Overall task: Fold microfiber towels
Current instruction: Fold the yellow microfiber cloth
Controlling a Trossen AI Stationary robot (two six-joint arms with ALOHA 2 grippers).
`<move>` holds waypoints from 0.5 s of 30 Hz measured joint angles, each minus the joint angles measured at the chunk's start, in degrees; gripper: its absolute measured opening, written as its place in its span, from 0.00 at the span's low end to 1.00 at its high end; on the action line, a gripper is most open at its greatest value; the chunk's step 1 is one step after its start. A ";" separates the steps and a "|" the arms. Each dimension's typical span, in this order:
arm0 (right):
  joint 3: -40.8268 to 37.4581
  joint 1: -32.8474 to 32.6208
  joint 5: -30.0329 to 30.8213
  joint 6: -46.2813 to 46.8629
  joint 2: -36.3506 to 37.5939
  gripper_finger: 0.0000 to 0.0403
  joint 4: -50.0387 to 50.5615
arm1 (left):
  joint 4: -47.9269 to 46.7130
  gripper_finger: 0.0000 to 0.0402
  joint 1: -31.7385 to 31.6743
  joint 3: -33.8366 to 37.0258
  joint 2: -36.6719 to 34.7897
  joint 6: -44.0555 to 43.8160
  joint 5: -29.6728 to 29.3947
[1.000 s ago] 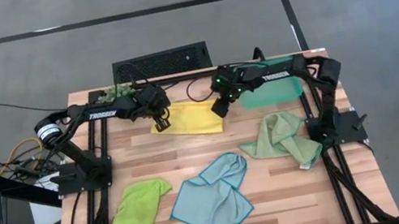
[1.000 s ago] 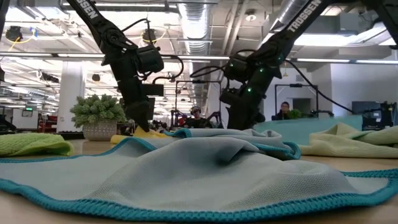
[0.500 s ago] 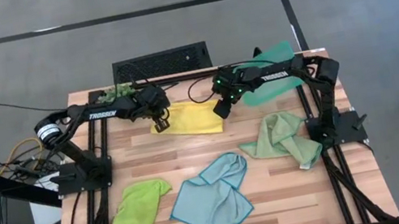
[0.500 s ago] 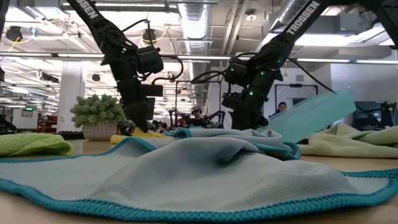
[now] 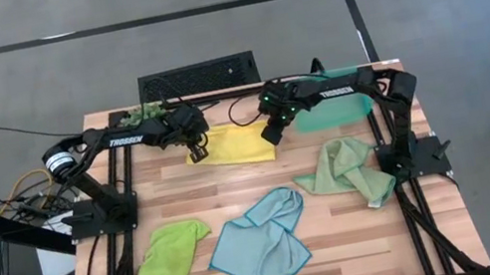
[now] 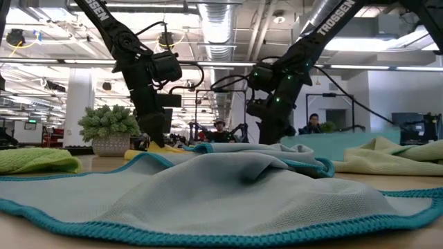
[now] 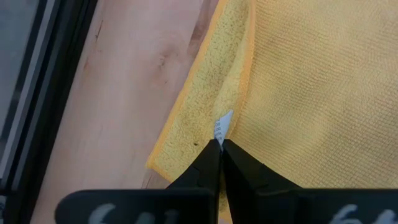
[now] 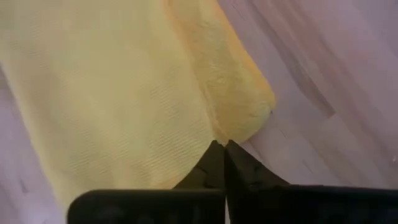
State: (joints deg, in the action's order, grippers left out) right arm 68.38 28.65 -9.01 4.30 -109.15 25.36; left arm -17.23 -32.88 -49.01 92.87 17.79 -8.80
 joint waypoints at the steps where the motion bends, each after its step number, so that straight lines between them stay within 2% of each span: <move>1: 0.41 -0.27 -0.04 -0.08 0.28 0.02 0.95 | 0.00 0.00 0.00 0.00 0.01 0.02 0.00; 8: 2.77 -1.77 0.31 -1.28 0.40 0.02 2.50 | -1.04 0.00 0.00 0.04 -1.47 0.57 -0.27; 15: 2.79 -1.32 4.78 -1.31 0.40 0.02 2.18 | -2.34 0.00 -0.06 0.04 -4.88 0.76 -2.88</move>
State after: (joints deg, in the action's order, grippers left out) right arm 71.18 27.33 -4.23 2.99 -108.75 27.54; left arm -19.57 -32.94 -48.97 87.99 18.55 -11.68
